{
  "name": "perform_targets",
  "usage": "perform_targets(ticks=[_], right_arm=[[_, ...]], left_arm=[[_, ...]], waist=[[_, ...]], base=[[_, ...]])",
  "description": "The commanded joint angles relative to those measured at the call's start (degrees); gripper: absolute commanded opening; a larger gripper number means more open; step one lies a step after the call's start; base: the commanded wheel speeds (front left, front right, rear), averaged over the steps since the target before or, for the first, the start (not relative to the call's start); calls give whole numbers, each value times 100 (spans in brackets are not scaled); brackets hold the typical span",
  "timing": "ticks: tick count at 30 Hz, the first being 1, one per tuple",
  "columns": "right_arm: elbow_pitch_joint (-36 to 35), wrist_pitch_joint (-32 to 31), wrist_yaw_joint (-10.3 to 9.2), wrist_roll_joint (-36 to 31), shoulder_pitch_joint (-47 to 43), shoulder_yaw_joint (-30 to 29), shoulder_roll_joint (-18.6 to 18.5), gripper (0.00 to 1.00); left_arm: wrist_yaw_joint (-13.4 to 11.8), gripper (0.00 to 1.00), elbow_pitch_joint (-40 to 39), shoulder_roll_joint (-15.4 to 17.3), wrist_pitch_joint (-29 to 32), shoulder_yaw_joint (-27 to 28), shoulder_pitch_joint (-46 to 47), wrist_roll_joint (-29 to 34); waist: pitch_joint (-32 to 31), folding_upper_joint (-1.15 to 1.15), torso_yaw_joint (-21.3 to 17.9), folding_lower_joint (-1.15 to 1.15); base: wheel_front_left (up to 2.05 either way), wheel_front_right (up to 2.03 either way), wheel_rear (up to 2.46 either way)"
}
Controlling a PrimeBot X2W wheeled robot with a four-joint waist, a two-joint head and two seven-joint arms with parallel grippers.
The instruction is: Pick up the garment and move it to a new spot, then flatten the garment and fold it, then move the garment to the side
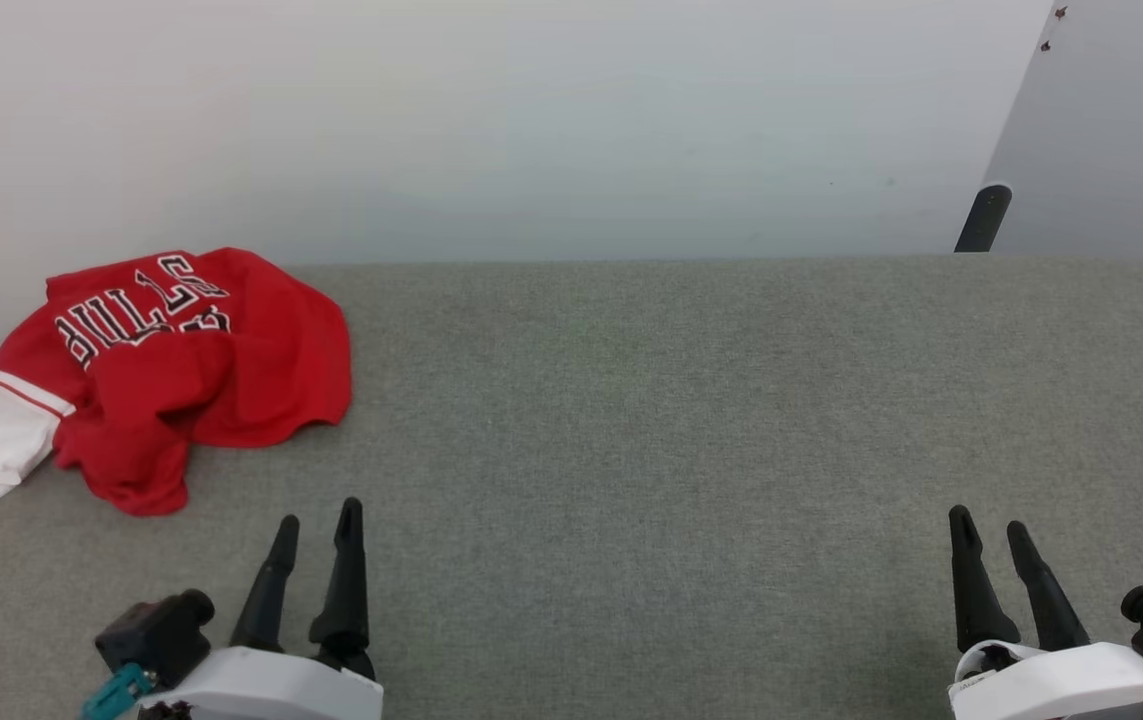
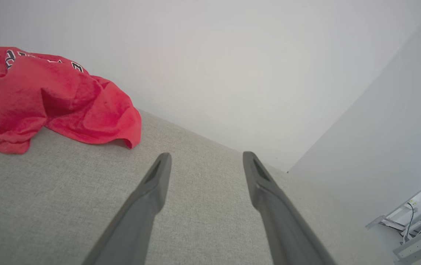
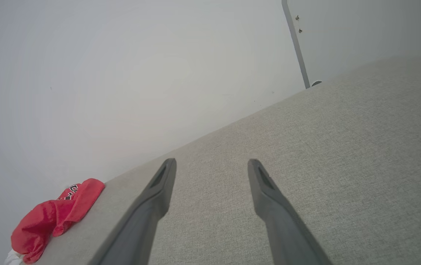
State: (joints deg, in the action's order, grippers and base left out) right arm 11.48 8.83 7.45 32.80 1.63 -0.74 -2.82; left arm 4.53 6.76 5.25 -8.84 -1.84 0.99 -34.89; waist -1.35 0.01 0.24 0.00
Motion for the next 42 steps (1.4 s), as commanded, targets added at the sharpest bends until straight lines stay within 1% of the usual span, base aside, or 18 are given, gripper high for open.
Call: perform_targets(ticks=[1,8,24,42], right_arm=[[-75,54,4,-166,-9,-12,-3,100],[-132,146,4,-578,-67,-24,-4,100],[-249,330,4,-1352,-182,24,-6,100],[-349,527,5,-2063,-227,94,-8,100]], left_arm=[[18,100,-80,1,-50,25,-2,190],[80,100,-140,-24,-152,59,-86,726],[167,100,-206,-88,-349,97,-182,1685],[235,100,-242,-133,-551,120,-227,2451]], waist=[[-8,-1,3,0],[-45,-1,9,0],[-121,-1,33,0],[-144,-1,32,0]], base=[[0,0,0],[0,0,0],[0,0,0],[0,0,0]])
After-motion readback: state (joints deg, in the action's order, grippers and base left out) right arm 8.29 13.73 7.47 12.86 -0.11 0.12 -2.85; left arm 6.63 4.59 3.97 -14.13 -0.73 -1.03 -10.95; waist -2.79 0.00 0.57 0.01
